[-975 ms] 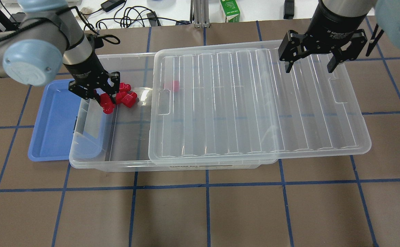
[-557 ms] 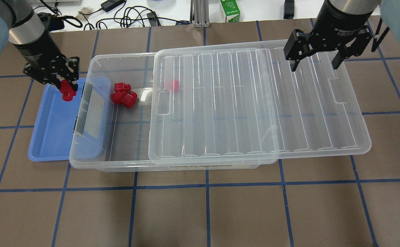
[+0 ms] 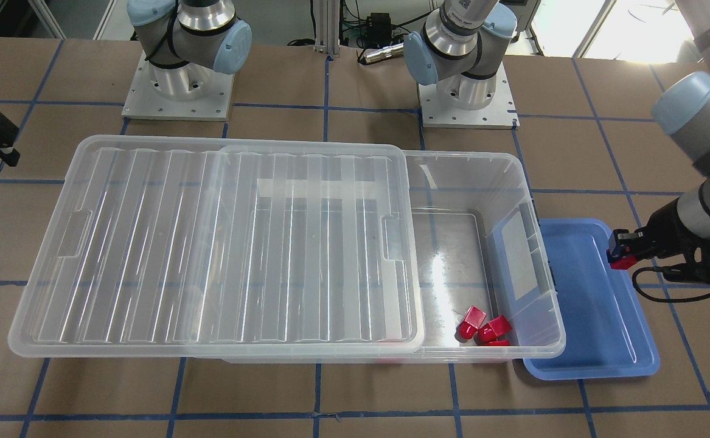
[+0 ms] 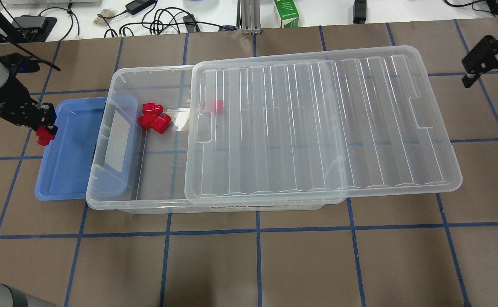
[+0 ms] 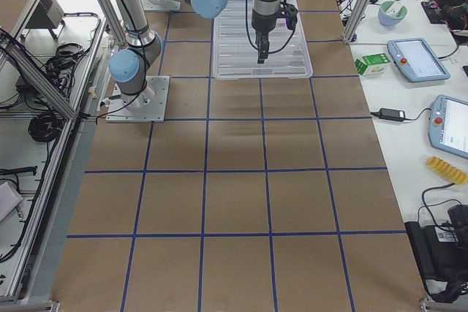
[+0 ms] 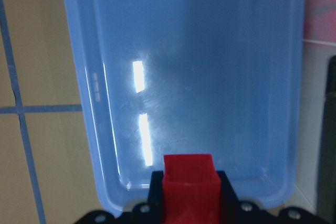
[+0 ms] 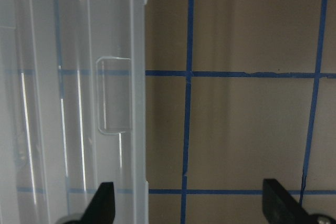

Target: Place red block in blue tray from box

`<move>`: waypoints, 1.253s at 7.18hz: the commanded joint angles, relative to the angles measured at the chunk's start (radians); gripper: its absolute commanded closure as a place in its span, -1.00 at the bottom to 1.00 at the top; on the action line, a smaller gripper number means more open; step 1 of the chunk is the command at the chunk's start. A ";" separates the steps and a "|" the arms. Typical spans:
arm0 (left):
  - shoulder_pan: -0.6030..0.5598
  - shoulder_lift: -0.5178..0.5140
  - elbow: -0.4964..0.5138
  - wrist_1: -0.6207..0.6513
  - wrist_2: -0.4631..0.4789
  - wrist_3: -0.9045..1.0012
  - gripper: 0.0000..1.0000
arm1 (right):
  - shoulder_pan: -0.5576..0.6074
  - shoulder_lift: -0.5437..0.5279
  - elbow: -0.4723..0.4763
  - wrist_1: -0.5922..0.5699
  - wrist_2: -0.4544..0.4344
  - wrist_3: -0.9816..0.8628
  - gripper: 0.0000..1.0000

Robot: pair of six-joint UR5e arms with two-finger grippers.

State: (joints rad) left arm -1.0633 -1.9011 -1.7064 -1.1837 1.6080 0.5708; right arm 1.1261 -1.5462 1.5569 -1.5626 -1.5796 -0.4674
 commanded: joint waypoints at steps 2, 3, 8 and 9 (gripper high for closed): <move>0.006 -0.050 -0.118 0.168 0.003 0.023 0.69 | -0.049 0.020 0.189 -0.179 0.004 -0.031 -1.00; 0.005 -0.053 -0.122 0.167 0.000 0.023 0.55 | -0.049 0.038 0.260 -0.294 0.001 -0.040 -1.00; -0.076 0.074 0.018 -0.056 0.015 0.009 -0.62 | -0.034 0.038 0.293 -0.320 0.009 -0.004 -1.00; -0.124 0.115 0.133 -0.233 0.010 -0.064 -0.62 | -0.002 0.040 0.293 -0.321 0.009 0.003 -1.00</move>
State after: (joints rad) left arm -1.1313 -1.8421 -1.6932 -1.2220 1.6180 0.5668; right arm 1.0961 -1.5059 1.8485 -1.8836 -1.5720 -0.4757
